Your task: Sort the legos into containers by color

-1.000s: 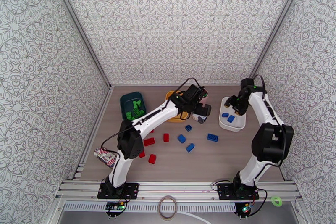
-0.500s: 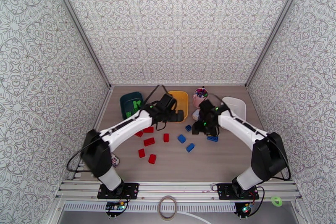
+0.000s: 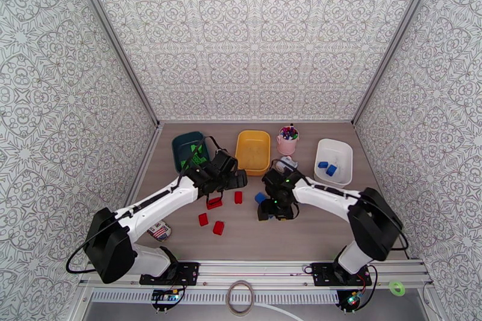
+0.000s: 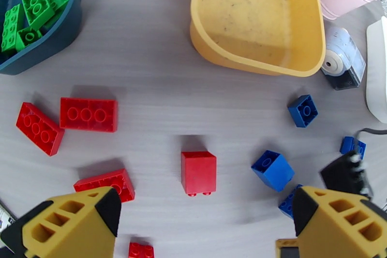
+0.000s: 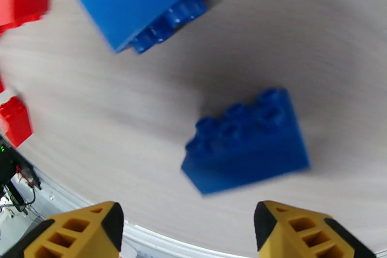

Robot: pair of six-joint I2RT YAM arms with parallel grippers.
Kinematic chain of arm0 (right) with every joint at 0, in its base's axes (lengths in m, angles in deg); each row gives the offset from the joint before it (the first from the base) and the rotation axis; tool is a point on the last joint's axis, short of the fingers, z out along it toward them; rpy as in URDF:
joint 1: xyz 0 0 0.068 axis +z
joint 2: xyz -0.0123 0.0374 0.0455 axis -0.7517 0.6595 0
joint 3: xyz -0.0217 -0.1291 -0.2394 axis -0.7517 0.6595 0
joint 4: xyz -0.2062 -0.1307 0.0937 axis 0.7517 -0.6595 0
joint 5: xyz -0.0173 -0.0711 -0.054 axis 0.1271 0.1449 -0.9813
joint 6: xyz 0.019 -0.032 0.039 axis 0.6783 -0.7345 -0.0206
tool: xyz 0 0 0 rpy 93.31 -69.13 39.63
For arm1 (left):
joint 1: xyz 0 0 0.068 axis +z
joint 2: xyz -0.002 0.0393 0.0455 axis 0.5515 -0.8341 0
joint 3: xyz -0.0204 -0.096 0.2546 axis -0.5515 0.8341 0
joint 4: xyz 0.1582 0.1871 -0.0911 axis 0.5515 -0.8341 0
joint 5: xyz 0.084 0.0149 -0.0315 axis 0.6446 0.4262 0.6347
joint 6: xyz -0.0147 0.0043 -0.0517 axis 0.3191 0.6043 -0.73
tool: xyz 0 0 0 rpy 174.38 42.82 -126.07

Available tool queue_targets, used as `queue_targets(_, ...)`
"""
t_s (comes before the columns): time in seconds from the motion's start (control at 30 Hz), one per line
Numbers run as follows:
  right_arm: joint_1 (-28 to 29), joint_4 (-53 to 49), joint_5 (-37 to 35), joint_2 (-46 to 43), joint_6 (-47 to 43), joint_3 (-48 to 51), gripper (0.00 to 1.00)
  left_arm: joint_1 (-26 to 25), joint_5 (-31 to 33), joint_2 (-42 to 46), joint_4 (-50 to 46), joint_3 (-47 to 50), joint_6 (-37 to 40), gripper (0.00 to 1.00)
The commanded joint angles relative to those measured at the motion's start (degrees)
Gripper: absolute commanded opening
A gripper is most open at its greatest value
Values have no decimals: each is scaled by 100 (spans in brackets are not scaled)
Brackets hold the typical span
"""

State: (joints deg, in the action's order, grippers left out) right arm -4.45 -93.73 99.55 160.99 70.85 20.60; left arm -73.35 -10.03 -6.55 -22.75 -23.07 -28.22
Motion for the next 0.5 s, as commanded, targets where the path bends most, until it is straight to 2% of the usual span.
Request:
queue_targets(0.0, 31, -24, -181, 263, 293, -245, 76, -45, 176, 180, -161, 68, -133, 99)
queue_targets(0.27, 34, -283, -681, 681, 322, -670, 75, 22, 155, 220, -158, 89, -147, 99)
queue_targets(0.47, 20, -653, -1133, 1088, 164, -1338, 69, 139, 82, 121, -140, -17, -85, 99)
